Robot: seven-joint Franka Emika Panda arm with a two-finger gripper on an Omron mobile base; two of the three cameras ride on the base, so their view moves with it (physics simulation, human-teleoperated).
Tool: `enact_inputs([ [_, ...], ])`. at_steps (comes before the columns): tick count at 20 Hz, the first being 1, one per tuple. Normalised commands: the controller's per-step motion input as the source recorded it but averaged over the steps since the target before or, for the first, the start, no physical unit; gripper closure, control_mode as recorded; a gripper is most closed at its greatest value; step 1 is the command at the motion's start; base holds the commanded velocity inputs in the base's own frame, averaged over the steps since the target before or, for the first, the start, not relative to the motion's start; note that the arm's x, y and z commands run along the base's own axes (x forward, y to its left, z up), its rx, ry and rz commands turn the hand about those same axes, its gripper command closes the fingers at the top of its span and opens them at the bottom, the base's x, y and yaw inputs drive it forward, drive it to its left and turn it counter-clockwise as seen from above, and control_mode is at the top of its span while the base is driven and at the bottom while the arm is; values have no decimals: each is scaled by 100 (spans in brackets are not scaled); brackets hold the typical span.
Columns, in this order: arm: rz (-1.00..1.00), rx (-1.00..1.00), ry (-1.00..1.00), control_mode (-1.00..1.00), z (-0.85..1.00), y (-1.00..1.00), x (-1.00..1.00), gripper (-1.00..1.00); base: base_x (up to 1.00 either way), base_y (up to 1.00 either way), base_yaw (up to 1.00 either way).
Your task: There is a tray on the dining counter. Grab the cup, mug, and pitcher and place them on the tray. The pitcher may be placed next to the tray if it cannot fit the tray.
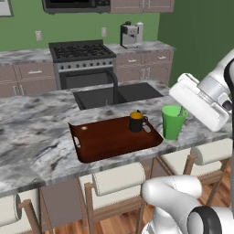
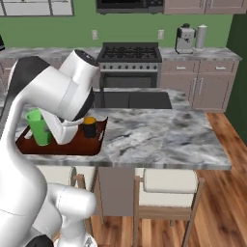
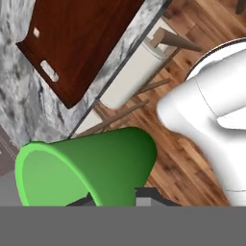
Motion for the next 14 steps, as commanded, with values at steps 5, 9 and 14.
enact_inputs([
  [5,0,0,0,-100,-48,-25,56,100,0,0,0],
  [9,0,0,0,-100,-58,-29,66,100,0,0,0],
  [14,0,0,0,-100,-51,-18,79,100,0,0,0],
])
